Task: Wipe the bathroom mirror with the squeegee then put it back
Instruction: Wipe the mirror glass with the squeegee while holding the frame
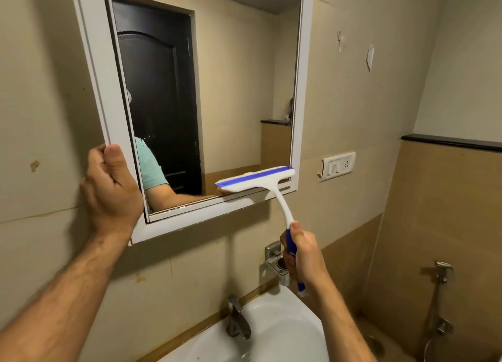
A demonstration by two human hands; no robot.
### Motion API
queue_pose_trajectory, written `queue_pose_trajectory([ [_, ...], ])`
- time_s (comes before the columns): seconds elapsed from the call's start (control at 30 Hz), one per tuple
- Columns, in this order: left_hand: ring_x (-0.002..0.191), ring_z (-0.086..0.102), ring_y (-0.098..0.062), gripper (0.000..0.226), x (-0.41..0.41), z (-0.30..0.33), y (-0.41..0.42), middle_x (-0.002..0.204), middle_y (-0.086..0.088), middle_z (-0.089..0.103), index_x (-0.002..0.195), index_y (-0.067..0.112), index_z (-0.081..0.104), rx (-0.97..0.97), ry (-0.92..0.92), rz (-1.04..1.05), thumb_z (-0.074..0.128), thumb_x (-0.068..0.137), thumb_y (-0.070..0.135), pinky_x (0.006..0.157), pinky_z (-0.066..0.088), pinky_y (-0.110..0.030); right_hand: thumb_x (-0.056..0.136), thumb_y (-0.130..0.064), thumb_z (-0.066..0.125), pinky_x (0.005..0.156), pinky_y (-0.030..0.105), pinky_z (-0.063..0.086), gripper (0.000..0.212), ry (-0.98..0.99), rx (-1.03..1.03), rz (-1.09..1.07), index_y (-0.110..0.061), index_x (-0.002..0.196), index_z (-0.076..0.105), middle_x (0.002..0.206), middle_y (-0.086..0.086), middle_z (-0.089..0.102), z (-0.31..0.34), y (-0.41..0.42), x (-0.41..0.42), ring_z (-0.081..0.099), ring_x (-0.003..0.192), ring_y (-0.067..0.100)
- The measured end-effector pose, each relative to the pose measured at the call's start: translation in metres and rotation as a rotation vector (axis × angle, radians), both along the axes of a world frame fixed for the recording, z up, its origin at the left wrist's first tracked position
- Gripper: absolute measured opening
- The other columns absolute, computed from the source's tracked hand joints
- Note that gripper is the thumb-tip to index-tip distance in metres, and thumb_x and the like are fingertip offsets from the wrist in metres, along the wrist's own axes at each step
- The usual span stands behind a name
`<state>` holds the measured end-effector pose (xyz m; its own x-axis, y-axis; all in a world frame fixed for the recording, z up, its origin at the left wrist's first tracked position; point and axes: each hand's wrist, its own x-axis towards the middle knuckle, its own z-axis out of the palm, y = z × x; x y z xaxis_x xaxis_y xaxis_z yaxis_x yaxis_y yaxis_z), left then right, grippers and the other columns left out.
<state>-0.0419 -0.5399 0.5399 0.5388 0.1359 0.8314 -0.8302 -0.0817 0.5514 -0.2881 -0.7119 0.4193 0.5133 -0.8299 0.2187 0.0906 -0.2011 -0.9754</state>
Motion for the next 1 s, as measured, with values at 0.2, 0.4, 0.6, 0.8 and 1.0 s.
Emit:
queue_pose_trajectory([
  [0.2,0.067,0.050,-0.037,0.047,-0.002,0.000,0.001,0.074,-0.021,0.057,0.095,0.006,0.049,-0.005,0.005,-0.013,0.024,0.100,0.046,0.056,0.025,-0.029,0.088,-0.065,0.037,0.040,0.023,0.033,0.057,0.012,-0.079,-0.041,-0.011,0.075,0.049,0.054,-0.001,0.043,0.025,0.001,-0.008,0.036,0.038,0.007],
  [0.4,0.062,0.041,-0.027,0.048,-0.002,0.000,0.000,0.067,-0.005,0.045,0.094,0.005,0.048,0.010,0.033,0.000,0.023,0.100,0.046,0.055,0.023,-0.030,0.092,-0.065,0.035,0.039,0.022,0.034,0.056,-0.062,-0.016,-0.042,-0.014,0.076,0.054,0.049,-0.007,0.045,0.059,-0.008,0.008,0.038,0.037,0.006],
  [0.6,0.060,0.037,-0.023,0.048,-0.003,0.000,0.000,0.066,-0.004,0.044,0.090,0.007,0.046,0.007,0.048,-0.009,0.023,0.100,0.048,0.054,0.022,-0.030,0.095,-0.059,0.034,0.039,0.021,0.032,0.053,-0.016,0.027,0.016,-0.012,0.076,0.050,0.050,-0.006,0.042,0.017,-0.002,0.004,0.035,0.037,0.006],
  [0.8,0.061,0.036,-0.021,0.049,-0.003,0.000,0.000,0.067,-0.004,0.042,0.089,0.006,0.045,0.015,0.064,-0.006,0.022,0.100,0.048,0.055,0.021,-0.030,0.095,-0.058,0.033,0.039,0.021,0.034,0.053,-0.077,-0.031,-0.054,-0.012,0.079,0.053,0.052,-0.006,0.043,0.047,0.007,0.007,0.037,0.038,0.006],
  [1.0,0.067,0.048,-0.033,0.049,-0.003,0.000,0.000,0.072,-0.016,0.053,0.092,0.005,0.047,0.013,0.058,0.001,0.023,0.100,0.047,0.056,0.023,-0.028,0.094,-0.063,0.032,0.037,0.020,0.032,0.054,-0.131,0.013,-0.042,-0.017,0.074,0.051,0.049,-0.007,0.042,0.074,0.006,0.024,0.036,0.036,0.007],
])
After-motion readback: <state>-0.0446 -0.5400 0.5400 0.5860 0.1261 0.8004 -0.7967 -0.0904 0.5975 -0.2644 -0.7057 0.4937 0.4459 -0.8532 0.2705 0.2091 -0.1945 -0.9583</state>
